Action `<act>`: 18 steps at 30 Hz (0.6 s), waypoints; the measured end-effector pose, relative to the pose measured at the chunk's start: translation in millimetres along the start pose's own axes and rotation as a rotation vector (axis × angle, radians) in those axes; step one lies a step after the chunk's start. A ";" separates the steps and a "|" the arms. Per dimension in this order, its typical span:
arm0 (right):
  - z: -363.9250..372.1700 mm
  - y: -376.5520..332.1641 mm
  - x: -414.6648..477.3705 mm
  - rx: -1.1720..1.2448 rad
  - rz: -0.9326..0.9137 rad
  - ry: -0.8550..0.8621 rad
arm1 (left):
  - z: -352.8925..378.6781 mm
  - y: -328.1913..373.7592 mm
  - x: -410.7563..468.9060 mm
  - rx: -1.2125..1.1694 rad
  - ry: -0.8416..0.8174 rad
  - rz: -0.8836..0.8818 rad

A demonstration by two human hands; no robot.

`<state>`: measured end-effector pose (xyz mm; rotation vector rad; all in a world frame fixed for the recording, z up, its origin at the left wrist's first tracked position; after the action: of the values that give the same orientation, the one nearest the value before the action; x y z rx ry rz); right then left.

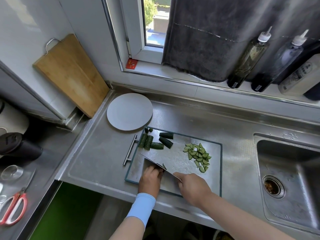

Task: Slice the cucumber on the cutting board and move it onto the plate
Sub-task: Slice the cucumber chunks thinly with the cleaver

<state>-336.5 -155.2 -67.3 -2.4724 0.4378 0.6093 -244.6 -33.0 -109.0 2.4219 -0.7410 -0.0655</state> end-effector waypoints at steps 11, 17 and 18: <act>-5.1 -3.7 -12.7 0.002 -0.021 0.067 | -8.3 3.4 -1.1 -0.004 0.021 -0.048; -3.8 -0.2 -10.9 0.009 0.003 0.035 | -3.9 -0.7 0.2 -0.017 0.020 -0.027; -3.2 -0.1 -10.2 0.016 0.006 0.025 | -4.8 -0.3 0.6 -0.024 0.026 -0.025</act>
<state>-344.0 -155.2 -59.8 -2.4673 0.4580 0.5753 -243.0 -30.6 -105.2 2.4052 -0.6941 -0.0522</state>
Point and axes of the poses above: each hand's wrist, its own x-axis towards the middle knuckle, its own z-axis out of the palm, y = z × x, the point moved 9 cm from there along x, towards the middle knuckle, and after that the axes turned 2 degrees about -y, right-handed, at the moved point
